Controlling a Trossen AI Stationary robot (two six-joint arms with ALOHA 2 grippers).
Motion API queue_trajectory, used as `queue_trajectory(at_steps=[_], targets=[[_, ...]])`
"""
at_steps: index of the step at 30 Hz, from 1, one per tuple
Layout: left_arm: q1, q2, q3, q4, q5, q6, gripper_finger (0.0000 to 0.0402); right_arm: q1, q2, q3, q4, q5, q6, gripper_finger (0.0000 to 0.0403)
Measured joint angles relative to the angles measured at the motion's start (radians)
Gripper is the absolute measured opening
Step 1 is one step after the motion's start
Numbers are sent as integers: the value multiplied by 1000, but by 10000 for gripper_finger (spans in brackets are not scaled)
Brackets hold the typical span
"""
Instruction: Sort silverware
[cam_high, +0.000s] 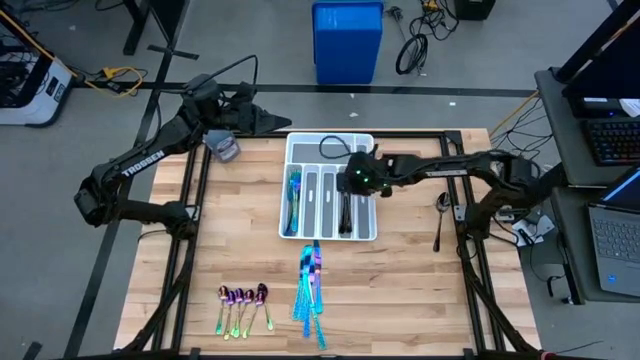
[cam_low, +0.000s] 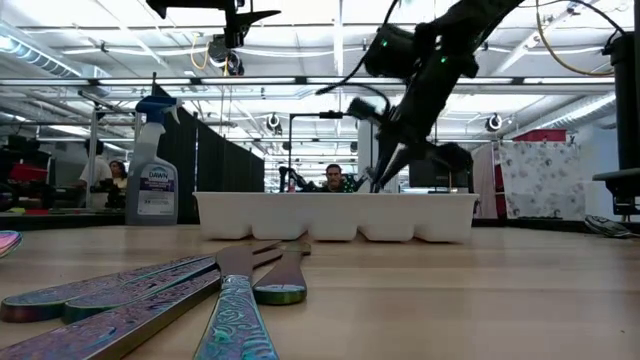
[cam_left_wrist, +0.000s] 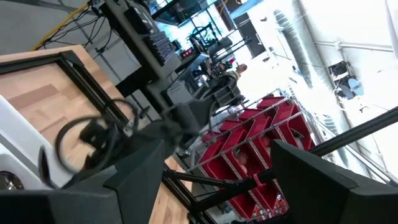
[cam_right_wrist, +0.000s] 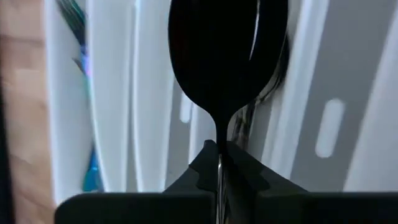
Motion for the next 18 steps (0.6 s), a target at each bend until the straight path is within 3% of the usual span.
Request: queue_trajectory(at_steps=[9,18], targets=[[0,0,0,0,44,-2,278,1,94,0,25,-3,12,10],[0,0,0,0,99,-2,278,-1,91,0,50,-48,-3,91]])
